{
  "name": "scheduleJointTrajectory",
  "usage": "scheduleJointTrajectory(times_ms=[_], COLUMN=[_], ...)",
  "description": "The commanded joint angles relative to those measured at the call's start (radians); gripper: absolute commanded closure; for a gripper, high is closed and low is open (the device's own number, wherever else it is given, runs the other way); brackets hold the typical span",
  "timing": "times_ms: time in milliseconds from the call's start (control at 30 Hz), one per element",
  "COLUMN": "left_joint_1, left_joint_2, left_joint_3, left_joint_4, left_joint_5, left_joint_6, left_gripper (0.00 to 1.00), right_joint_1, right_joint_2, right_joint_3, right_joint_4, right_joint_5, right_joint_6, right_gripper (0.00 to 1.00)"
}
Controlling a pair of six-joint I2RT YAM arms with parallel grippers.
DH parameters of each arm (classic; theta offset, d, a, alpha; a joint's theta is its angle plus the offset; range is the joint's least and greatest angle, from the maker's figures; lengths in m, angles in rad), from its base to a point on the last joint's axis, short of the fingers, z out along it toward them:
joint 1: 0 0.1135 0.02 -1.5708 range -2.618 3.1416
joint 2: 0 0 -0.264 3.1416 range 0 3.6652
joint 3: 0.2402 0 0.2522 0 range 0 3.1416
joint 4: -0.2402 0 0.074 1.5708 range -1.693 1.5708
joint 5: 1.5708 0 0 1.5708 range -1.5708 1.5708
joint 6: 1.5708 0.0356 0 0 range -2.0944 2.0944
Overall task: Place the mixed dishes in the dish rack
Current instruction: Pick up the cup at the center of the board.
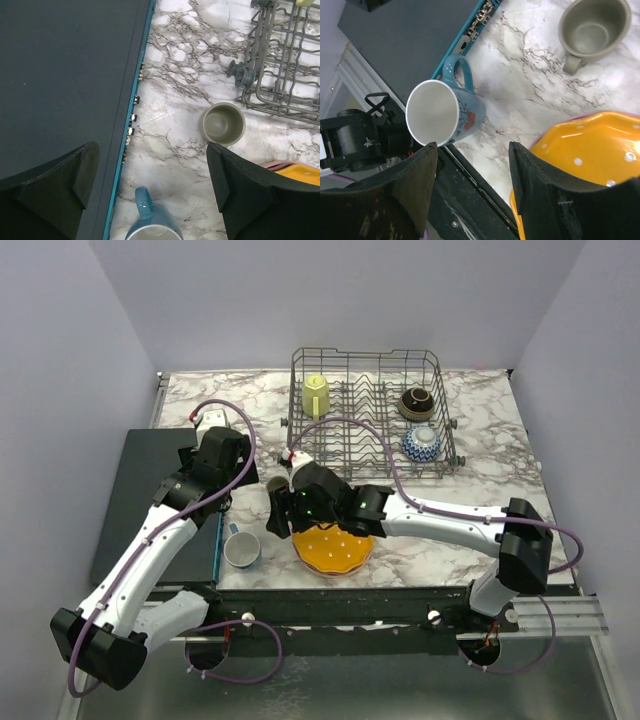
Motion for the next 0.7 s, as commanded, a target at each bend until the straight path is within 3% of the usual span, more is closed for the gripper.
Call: scheduleJointTrajectory(times_ms=[0, 667], left_joint_1=[0.032, 0.119], left_joint_2=[-0.062, -0.201], left_joint_3=[-0.026, -0.115], left_joint_4=[0.014, 0.067], left_joint_5=[-0.041, 0.005], left_joint_6=[-0.026, -0.068], left_gripper=[0.06, 0.13], right_joint_1=[0.032, 0.081], right_joint_2=[0.067, 0.311], right_joint_3=[0.071, 0.272], right_joint_4=[-0.015, -0.095], right_joint_5=[0.035, 0.063], right_joint_6=[-0.013, 0.003], right_gripper=[0.36, 0.45])
